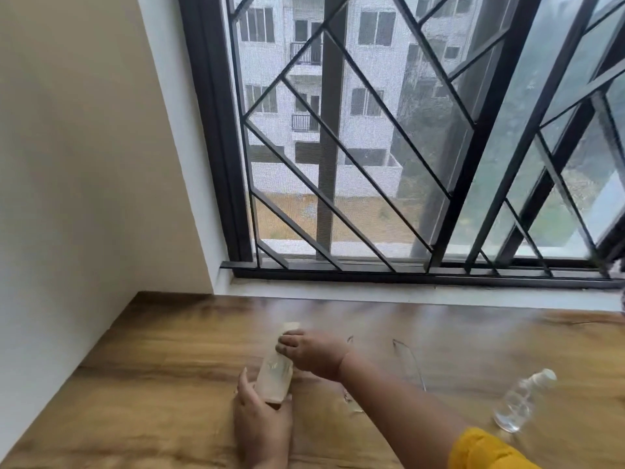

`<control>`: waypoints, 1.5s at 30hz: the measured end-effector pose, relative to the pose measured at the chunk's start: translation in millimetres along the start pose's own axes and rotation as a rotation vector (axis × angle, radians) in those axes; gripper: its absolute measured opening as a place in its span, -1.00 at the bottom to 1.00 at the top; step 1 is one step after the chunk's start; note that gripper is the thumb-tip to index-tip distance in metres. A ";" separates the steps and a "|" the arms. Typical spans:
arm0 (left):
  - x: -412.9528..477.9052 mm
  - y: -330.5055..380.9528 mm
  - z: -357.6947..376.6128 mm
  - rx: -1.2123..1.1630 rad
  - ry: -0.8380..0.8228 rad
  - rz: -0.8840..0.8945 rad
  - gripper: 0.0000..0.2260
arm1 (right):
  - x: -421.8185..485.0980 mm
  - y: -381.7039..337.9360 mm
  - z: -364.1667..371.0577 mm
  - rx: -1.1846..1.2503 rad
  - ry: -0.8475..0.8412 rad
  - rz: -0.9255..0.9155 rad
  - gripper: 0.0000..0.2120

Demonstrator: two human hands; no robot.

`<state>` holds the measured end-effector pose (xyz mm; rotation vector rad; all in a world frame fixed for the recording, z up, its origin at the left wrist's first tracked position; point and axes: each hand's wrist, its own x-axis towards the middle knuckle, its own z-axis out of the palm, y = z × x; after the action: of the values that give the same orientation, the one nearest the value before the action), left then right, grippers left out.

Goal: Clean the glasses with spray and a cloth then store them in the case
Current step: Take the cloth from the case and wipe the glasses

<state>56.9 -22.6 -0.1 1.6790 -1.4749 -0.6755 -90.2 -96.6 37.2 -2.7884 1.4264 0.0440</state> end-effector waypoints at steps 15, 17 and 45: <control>-3.0 9.1 -7.8 0.150 0.009 0.029 0.04 | 15.7 -6.5 -37.3 -0.006 -0.056 -0.076 -0.64; -5.7 12.7 -10.0 0.171 0.009 0.039 0.07 | 18.9 -8.5 -45.4 -0.028 -0.092 -0.070 -0.65; -9.5 22.1 -15.9 0.195 0.001 -0.064 0.16 | 29.2 -25.9 -34.1 -0.054 0.084 0.088 -0.72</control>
<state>55.6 -10.3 25.9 1.8815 -1.5323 -0.5795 -51.5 -105.9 70.3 -2.7999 1.5903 -0.0355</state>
